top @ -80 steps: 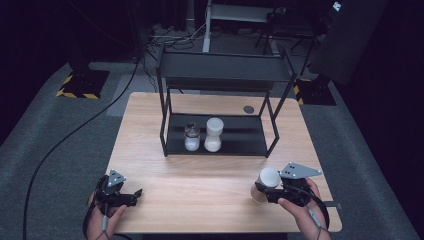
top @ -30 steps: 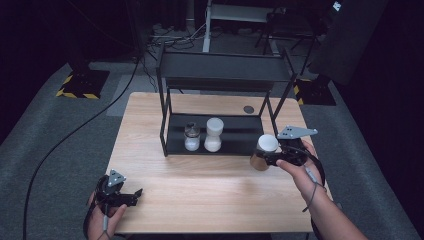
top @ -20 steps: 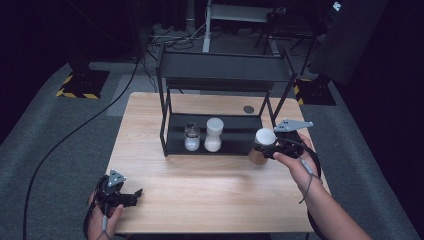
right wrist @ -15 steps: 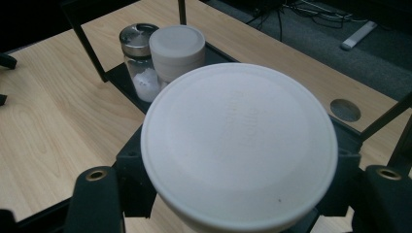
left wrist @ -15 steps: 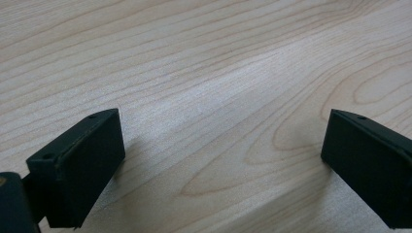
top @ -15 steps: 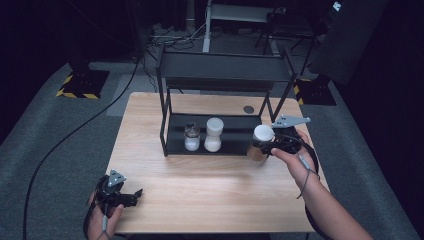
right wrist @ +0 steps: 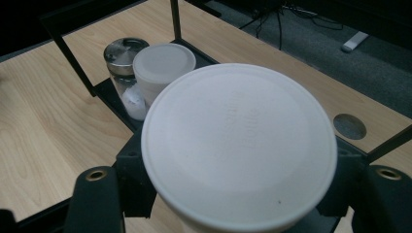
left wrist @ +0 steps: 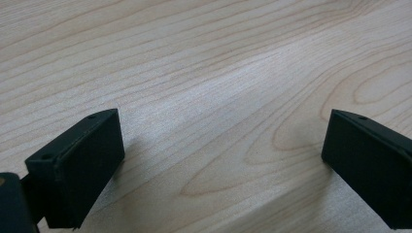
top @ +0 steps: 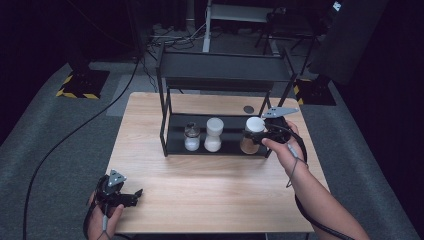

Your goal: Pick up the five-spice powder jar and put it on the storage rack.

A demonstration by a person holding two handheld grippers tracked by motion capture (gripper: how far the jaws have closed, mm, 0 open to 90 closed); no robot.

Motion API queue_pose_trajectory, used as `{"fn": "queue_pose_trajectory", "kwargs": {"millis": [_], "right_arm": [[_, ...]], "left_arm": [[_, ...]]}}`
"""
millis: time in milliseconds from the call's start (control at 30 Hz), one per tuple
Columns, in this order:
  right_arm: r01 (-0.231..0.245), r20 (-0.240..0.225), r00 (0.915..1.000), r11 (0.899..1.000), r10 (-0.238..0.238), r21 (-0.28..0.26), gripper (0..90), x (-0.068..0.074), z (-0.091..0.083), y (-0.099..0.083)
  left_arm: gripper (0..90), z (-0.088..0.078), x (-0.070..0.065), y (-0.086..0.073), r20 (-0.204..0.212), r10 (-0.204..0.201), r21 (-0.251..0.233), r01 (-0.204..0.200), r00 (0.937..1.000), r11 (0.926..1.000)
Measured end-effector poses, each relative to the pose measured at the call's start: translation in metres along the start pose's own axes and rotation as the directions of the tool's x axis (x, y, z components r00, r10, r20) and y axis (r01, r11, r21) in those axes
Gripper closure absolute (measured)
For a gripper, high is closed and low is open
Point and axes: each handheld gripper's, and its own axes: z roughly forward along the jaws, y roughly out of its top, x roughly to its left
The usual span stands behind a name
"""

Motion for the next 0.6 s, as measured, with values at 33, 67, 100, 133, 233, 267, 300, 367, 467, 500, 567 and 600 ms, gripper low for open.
{"fn": "queue_pose_trajectory", "kwargs": {"millis": [33,67,100,133,233,267,300,367,467,500,567,600], "right_arm": [[0.001,0.002,1.0,1.0,-0.001,-0.001,33.3,0.0,0.002,0.0],[-0.002,0.005,1.0,1.0,0.002,0.001,33.2,0.0,0.005,0.001],[0.0,0.008,1.0,1.0,0.0,0.001,33.2,0.0,0.007,0.001],[0.002,0.01,1.0,1.0,-0.002,0.002,33.2,0.0,0.01,0.001],[-0.003,0.011,0.9999,1.0,0.003,0.004,33.3,0.0,0.019,0.002],[-0.005,0.011,0.9999,1.0,0.005,0.005,33.3,0.0,0.021,0.002],[-0.01,0.01,0.9999,1.0,0.009,0.005,33.3,0.0,0.025,0.002],[-0.009,0.009,0.9999,1.0,0.009,0.008,33.2,-0.001,0.03,0.003],[-0.015,0.005,0.9999,1.0,0.015,0.015,33.2,-0.001,0.04,0.003],[-0.017,0.003,0.9999,1.0,0.017,0.016,33.3,-0.002,0.042,0.003],[-0.017,0.001,0.9998,1.0,0.017,0.017,33.3,-0.002,0.048,0.002],[-0.018,0.001,0.9998,1.0,0.018,0.019,33.2,-0.003,0.049,0.002]], "left_arm": [[1.1,0.0,0.0,0.0,0.0,0.0,0.0,0.0,1.0,1.0],[1.0,0.0,0.0,0.0,0.0,0.0,0.0,0.0,1.0,1.0],[1.0,0.0,0.0,0.0,0.0,0.0,0.0,0.0,1.0,1.0],[1.0,0.0,0.0,0.0,0.0,0.0,0.0,0.0,1.0,1.0],[1.0,0.0,0.0,0.0,0.0,0.0,0.0,0.0,1.0,1.0],[0.9,0.0,0.0,0.0,0.001,0.0,0.0,0.0,1.0,1.0],[0.9,0.0,0.0,0.0,0.001,0.0,0.001,0.0,1.0,1.0],[0.9,0.0,0.0,0.0,0.001,0.0,0.0,0.0,1.0,1.0],[0.9,0.0,0.0,0.0,0.001,0.0,0.001,0.0,1.0,1.0],[0.9,0.0,0.0,0.0,0.001,0.0,0.0,0.0,1.0,1.0],[0.9,0.0,0.0,0.0,0.001,0.0,0.0,0.0,1.0,1.0],[0.9,0.0,0.0,0.0,0.0,0.0,0.0,0.0,1.0,1.0]]}}
